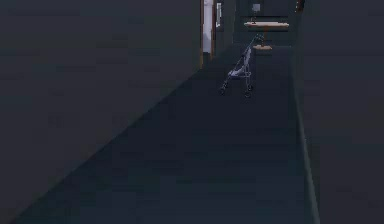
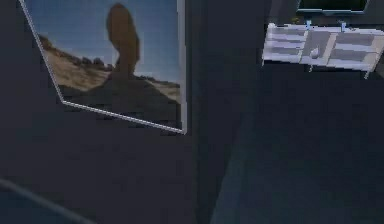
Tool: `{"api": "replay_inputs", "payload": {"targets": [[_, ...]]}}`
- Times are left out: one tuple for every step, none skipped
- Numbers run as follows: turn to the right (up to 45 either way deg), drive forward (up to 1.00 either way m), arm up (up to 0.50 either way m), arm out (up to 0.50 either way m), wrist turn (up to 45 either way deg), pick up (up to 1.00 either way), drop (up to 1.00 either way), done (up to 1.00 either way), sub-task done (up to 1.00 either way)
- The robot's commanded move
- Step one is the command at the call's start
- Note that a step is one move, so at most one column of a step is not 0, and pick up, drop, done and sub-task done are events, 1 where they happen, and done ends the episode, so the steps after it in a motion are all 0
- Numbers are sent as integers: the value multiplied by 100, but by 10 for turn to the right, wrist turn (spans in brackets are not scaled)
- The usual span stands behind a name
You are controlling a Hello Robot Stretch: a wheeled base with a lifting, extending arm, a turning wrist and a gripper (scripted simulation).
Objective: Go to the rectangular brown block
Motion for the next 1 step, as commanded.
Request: {"api": "replay_inputs", "payload": {"targets": [[0,100,0,0,0,0,0,0,0]]}}
